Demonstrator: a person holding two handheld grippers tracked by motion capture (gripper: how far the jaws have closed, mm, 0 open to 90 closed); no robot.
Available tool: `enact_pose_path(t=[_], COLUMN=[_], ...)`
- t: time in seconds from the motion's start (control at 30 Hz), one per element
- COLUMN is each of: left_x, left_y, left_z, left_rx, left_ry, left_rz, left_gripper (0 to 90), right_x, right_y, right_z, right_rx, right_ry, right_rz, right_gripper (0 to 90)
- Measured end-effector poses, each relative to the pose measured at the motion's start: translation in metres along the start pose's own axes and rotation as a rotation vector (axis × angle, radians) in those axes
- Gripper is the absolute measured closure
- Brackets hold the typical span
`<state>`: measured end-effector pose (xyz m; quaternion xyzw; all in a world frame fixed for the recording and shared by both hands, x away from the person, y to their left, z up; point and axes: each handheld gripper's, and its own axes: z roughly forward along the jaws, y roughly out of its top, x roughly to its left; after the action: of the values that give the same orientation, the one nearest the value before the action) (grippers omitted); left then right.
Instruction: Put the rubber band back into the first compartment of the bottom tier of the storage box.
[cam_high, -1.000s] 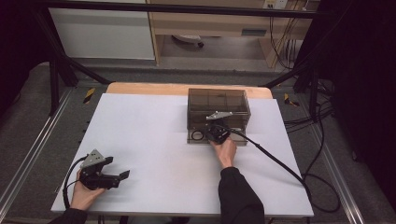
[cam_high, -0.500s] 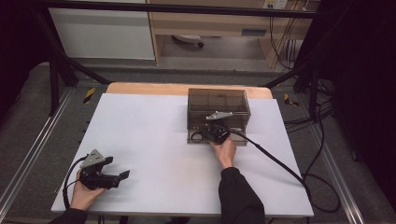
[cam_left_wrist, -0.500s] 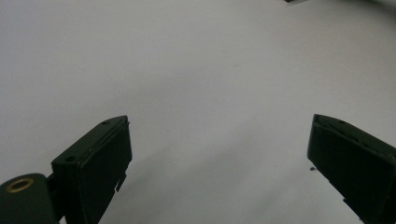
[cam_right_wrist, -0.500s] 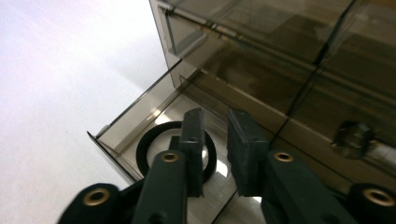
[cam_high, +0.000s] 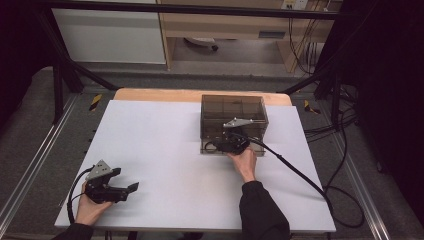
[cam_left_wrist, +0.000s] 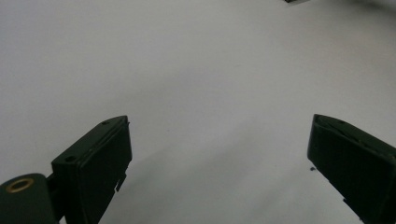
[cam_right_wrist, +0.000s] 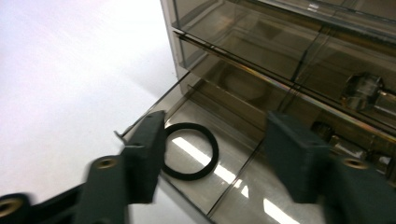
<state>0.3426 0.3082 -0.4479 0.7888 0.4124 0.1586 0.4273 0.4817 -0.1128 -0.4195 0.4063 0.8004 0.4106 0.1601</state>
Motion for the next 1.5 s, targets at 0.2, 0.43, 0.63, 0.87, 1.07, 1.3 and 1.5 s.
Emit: enact_pose_path(t=[0.2, 0.43, 0.63, 0.87, 1.07, 1.3, 1.5], left_x=[0.000, -0.001, -0.001, -0.001, -0.001, -0.001, -0.001], left_y=[0.000, 0.000, 0.000, 0.000, 0.000, 0.000, 0.000], left_z=[0.000, 0.001, 0.001, 0.001, 0.001, 0.001, 0.001], left_rx=[0.001, 0.004, 0.003, 0.003, 0.006, 0.006, 0.005], left_ry=[-0.001, -0.001, 0.000, 0.000, 0.001, 0.000, 0.000], left_rz=[-0.001, -0.001, -0.002, -0.001, 0.000, 0.000, 0.000], left_gripper=[6.0, 6.0, 6.0, 6.0, 5.9, 5.9, 5.9], right_x=[0.005, 0.009, 0.011, 0.010, 0.006, 0.001, -0.003], right_y=[0.000, -0.002, -0.003, -0.009, -0.018, -0.030, -0.041], right_z=[-0.008, -0.015, -0.025, -0.039, -0.050, -0.062, -0.071], right_rx=[0.009, 0.025, 0.027, 0.013, 0.008, 0.000, -0.006], right_ry=[0.008, 0.017, 0.033, 0.039, 0.041, 0.060, 0.073], right_rz=[-0.002, -0.007, -0.018, -0.026, -0.022, -0.016, -0.005], right_gripper=[19.0, 5.8, 2.6, 1.9, 1.8, 1.2, 1.1])
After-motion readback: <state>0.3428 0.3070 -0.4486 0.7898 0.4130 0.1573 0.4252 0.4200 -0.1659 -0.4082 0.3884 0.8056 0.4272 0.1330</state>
